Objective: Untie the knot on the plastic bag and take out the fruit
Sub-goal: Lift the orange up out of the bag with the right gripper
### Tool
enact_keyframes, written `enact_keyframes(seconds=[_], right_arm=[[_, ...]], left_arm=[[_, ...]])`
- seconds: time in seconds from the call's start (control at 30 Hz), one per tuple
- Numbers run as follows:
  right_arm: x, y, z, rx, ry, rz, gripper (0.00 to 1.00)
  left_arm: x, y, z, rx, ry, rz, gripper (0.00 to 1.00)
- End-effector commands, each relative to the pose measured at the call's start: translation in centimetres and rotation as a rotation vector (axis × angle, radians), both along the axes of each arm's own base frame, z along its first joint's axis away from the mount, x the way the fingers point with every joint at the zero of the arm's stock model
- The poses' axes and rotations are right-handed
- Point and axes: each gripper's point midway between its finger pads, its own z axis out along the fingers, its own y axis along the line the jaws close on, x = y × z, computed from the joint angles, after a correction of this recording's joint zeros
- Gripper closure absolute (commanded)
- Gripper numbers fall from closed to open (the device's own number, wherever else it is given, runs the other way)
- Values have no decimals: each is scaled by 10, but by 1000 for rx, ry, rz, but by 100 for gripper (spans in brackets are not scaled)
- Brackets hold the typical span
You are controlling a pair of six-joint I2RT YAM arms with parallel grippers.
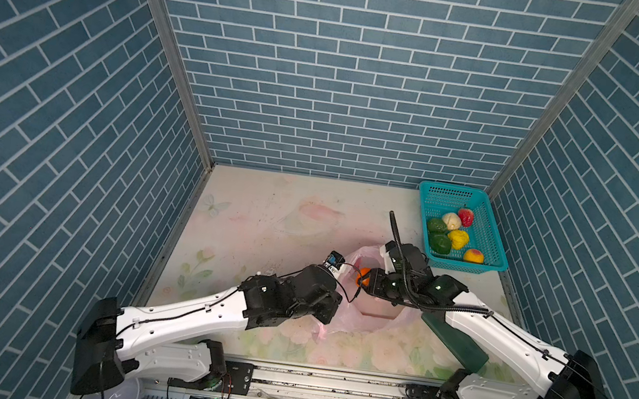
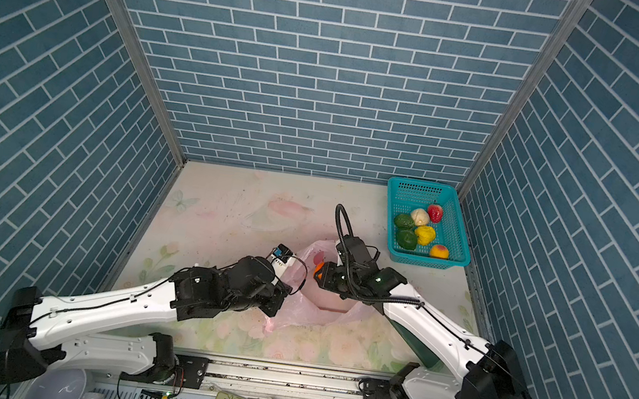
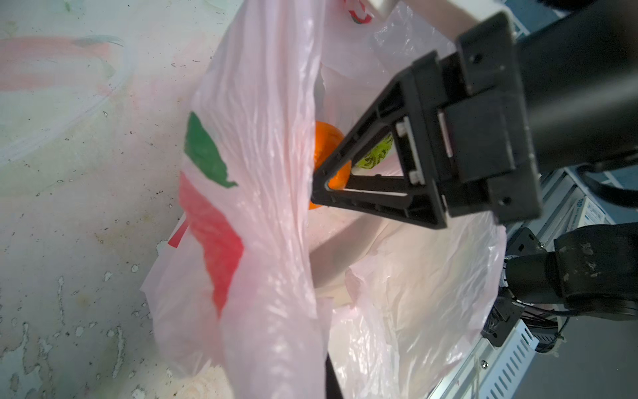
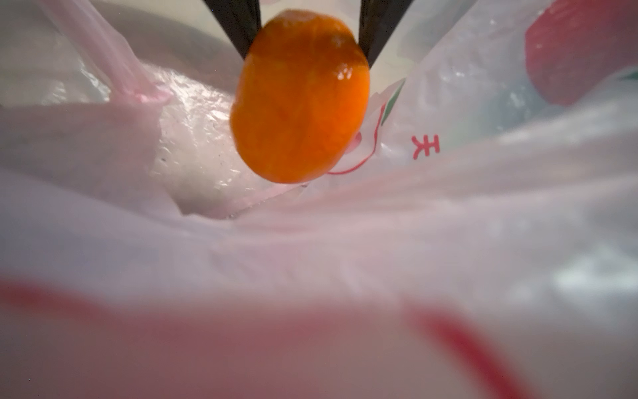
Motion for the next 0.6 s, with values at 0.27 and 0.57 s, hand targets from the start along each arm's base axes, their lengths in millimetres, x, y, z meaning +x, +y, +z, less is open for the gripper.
enact_keyframes(seconds=[0.27, 0.57], right_arm=[[-23, -25, 48, -30, -51, 28, 57], [1, -41, 103, 22, -127, -45, 57]], left_arm=[[6, 8, 0, 12, -5, 39, 100], [7, 9, 2, 16, -7, 33, 100]])
